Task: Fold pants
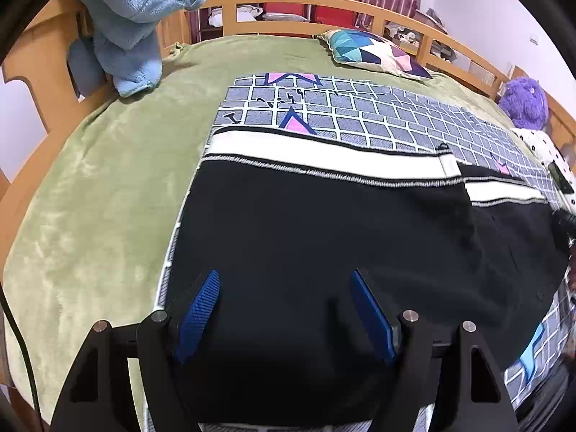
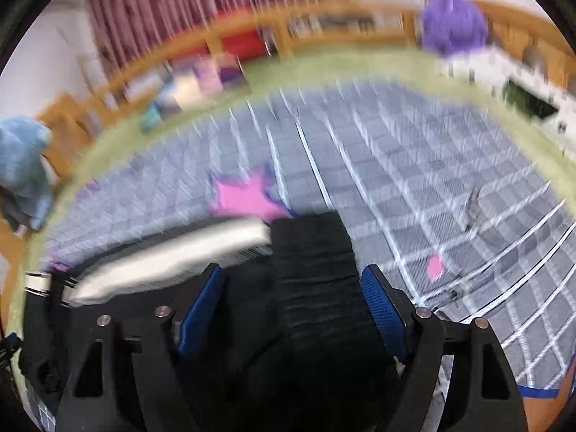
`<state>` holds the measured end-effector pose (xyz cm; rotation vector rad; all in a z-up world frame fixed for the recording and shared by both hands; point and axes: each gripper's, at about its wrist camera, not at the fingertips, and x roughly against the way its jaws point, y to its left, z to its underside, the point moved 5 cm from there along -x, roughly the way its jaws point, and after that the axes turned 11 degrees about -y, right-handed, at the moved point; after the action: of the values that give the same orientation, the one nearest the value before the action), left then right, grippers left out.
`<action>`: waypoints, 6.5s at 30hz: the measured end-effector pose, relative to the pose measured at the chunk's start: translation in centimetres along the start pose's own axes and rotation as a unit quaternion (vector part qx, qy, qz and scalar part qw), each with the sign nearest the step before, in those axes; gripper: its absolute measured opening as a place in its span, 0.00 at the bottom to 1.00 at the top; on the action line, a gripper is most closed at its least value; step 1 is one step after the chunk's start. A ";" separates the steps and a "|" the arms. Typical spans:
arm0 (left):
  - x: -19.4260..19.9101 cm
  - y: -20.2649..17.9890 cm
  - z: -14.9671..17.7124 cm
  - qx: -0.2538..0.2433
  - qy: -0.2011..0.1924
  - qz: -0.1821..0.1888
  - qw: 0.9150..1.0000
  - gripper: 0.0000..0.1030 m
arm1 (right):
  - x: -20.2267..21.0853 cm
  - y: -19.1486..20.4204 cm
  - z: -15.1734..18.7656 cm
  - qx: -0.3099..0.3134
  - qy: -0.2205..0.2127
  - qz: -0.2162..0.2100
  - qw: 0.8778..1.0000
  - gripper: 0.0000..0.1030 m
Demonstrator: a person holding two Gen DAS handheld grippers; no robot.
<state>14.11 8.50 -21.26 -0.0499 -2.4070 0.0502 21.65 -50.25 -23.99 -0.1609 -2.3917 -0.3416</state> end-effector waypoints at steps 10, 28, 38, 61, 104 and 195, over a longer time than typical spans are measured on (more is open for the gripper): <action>-0.5 -1.4 -1.4 0.014 -0.002 0.006 1.000 0.71 | 2.9 1.3 -4.2 0.037 -0.085 -0.077 0.993 0.50; 3.6 2.0 0.9 0.014 -0.005 0.007 1.000 0.71 | 10.5 5.3 -0.5 0.115 -0.101 0.062 0.986 0.67; 4.5 1.5 2.1 0.032 -0.003 0.031 0.999 0.71 | 12.2 1.4 7.0 -0.050 -0.025 -0.016 0.998 0.70; 5.5 3.3 1.8 0.020 -0.032 0.000 0.999 0.71 | 9.5 -3.2 9.7 -0.133 0.024 -0.068 0.989 0.43; 2.5 7.6 6.4 0.155 0.025 0.110 0.981 0.71 | 9.1 27.0 18.6 0.057 0.134 -0.227 0.963 0.23; 6.2 4.6 -0.6 0.159 -0.064 0.118 0.978 0.18 | 11.0 18.5 14.4 0.061 0.067 -0.090 0.992 0.87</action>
<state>10.01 13.44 -16.90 -0.1894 -2.4786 0.5628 8.16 -28.10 -23.29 0.1317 -2.2909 -0.2783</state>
